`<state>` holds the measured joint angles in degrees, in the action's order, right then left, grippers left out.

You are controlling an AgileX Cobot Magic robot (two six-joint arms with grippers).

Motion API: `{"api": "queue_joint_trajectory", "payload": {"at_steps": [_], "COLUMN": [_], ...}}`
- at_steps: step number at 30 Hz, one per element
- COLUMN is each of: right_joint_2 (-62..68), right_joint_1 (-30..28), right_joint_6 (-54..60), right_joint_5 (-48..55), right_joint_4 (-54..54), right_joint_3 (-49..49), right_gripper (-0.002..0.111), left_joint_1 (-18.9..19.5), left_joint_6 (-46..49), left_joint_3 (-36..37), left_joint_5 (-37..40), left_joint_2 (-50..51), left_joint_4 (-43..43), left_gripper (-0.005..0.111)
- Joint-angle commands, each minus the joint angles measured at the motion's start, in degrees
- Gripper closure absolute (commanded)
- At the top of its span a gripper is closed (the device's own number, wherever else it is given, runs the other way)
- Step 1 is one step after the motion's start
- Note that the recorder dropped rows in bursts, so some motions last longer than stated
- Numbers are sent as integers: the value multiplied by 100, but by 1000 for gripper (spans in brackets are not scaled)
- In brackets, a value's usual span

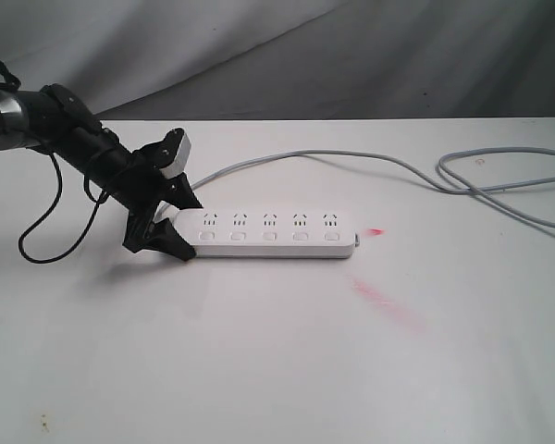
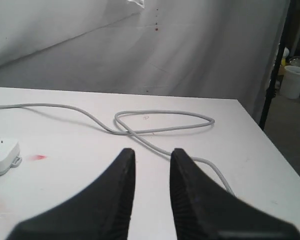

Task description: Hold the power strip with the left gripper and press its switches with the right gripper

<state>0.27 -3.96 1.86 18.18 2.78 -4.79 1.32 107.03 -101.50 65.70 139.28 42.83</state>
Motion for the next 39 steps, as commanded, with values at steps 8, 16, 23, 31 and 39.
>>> {"api": "queue_joint_trajectory", "payload": {"at_steps": [8,16,23,31,39], "right_joint_2": [-27,-27,-27,-27,-27], "right_joint_1": [-18,-18,-7,-7,-7], "right_joint_6": [77,65,65,65,65], "right_joint_5": [118,107,97,97,97], "right_joint_4": [-462,-318,-318,-318,-318], "right_joint_3": [479,479,479,479,479], "right_gripper": [85,85,85,85,85], "left_joint_1": [-17,-17,-17,-17,-17], "left_joint_6": [-37,-37,-37,-37,-37], "left_joint_3": [-10,-10,-10,-10,-10], "left_joint_5": [37,37,37,37,37], "left_joint_2": [-9,-9,-9,-9,-9], "left_joint_4": [-28,-28,-28,-28,-28], "left_gripper": [81,81,81,81,81]}}
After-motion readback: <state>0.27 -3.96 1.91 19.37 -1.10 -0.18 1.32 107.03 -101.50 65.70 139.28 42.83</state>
